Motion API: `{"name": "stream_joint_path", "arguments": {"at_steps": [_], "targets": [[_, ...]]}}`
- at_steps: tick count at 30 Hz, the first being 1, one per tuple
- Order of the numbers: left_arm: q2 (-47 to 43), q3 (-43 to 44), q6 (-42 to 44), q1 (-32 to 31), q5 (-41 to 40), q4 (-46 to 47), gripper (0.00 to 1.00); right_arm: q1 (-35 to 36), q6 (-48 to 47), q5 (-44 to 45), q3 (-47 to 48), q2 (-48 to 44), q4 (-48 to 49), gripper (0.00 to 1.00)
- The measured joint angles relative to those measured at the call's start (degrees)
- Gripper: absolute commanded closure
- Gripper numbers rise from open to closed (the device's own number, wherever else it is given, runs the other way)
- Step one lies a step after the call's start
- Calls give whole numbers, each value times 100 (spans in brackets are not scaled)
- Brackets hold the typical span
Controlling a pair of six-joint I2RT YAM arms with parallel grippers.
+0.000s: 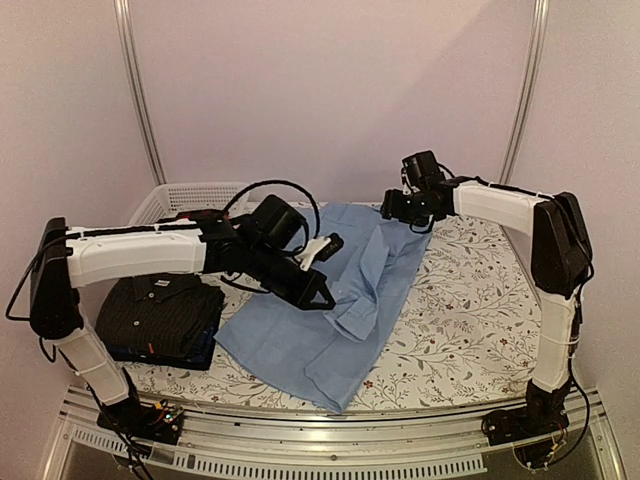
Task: Fold and stack the long sleeve shirts
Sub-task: Pick up the sleeve from the 1/3-folded shirt, then fold the sleeve of the 1/3-folded shirt.
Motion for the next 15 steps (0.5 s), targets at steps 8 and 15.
{"name": "stream_joint_path", "arguments": {"at_steps": [8, 15], "targets": [[717, 0, 291, -428, 531, -348, 100, 160, -127, 48, 50, 79, -363, 25], [822, 0, 330, -455, 682, -387, 100, 483, -109, 597, -72, 166, -767, 22]]}}
